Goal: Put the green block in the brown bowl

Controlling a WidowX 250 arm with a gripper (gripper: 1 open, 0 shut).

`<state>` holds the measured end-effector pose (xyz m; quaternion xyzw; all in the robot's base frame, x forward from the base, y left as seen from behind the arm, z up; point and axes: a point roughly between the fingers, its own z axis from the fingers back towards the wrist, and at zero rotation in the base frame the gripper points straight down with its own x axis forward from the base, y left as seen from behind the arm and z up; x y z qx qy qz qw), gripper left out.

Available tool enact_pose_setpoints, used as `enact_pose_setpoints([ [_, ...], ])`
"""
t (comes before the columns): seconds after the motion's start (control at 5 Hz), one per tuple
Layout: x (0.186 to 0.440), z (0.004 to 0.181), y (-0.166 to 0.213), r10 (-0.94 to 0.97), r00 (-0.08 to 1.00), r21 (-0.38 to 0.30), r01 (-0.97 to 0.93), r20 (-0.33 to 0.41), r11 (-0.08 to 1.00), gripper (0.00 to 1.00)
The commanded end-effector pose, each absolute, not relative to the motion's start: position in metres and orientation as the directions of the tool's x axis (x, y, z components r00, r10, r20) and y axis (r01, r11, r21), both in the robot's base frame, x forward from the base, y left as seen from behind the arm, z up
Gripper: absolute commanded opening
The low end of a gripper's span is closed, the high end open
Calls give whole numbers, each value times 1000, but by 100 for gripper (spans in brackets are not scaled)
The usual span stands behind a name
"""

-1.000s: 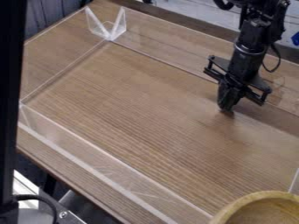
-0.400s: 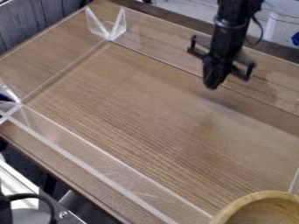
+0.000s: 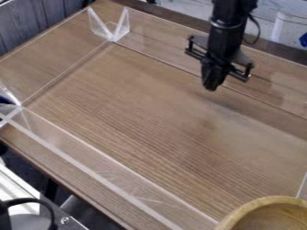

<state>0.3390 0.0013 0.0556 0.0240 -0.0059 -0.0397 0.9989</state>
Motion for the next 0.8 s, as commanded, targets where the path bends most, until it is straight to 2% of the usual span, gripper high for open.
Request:
enact_pose_setpoints([
  [0.0,359,89,8,-72,989,42,67,130,997,0],
  [0.2,371,85,10,-68,988,26,65,137,998,0],
  [0.6,383,62,24,-35,993,10,34,116,999,0],
])
